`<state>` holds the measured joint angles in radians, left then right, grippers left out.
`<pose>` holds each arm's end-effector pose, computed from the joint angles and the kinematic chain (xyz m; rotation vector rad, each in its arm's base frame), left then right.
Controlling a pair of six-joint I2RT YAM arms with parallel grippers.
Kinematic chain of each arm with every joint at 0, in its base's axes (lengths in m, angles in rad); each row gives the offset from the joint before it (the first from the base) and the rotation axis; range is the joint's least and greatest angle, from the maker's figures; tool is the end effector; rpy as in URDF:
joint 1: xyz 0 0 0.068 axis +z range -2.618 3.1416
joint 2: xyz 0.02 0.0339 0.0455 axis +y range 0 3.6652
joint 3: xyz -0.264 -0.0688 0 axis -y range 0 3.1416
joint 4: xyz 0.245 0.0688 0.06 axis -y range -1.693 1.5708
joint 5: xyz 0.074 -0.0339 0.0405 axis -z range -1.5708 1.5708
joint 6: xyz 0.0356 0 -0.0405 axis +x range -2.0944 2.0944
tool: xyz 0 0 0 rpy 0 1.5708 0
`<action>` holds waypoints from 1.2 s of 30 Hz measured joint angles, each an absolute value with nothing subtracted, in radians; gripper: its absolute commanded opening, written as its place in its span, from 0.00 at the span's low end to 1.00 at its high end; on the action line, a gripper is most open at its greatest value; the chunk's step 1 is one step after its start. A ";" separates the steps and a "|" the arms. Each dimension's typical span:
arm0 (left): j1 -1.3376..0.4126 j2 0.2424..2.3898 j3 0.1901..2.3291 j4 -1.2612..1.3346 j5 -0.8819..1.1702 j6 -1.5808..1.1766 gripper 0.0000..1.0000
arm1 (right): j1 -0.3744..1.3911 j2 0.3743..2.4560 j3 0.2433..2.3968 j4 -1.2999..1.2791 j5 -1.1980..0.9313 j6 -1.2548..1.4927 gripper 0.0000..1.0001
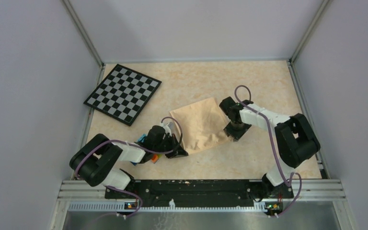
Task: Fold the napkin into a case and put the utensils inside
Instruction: Pick up the square-folded napkin from the center of the board.
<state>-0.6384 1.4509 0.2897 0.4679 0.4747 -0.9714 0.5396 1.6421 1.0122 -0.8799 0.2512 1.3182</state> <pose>0.1688 -0.1455 0.1072 -0.1373 2.5652 -1.2913 0.2437 0.1356 0.1727 1.1112 2.6792 -0.1484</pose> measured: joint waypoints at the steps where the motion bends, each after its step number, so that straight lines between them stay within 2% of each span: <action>1: -0.638 1.451 0.290 0.468 0.475 -0.971 0.00 | 0.540 1.642 1.017 -0.884 0.258 1.316 0.40; 18: -0.638 1.451 0.289 0.468 0.475 -0.972 0.00 | 0.540 1.689 1.021 -0.855 0.251 1.356 0.38; 21: -0.638 1.451 0.289 0.468 0.474 -0.972 0.00 | 0.540 1.691 1.021 -0.853 0.248 1.375 0.32; 25: -0.638 1.447 0.286 0.468 0.474 -0.975 0.00 | 0.540 1.685 1.006 -0.828 0.245 1.411 0.17; 28: -0.638 1.443 0.283 0.467 0.474 -0.975 0.00 | 0.540 1.655 0.967 -0.789 0.238 1.440 0.10; 30: -0.638 1.442 0.282 0.466 0.474 -0.975 0.00 | 0.540 1.639 0.942 -0.768 0.237 1.453 0.00; 36: -0.638 1.435 0.280 0.461 0.472 -0.975 0.00 | 0.542 1.632 0.947 -0.780 0.240 1.467 0.00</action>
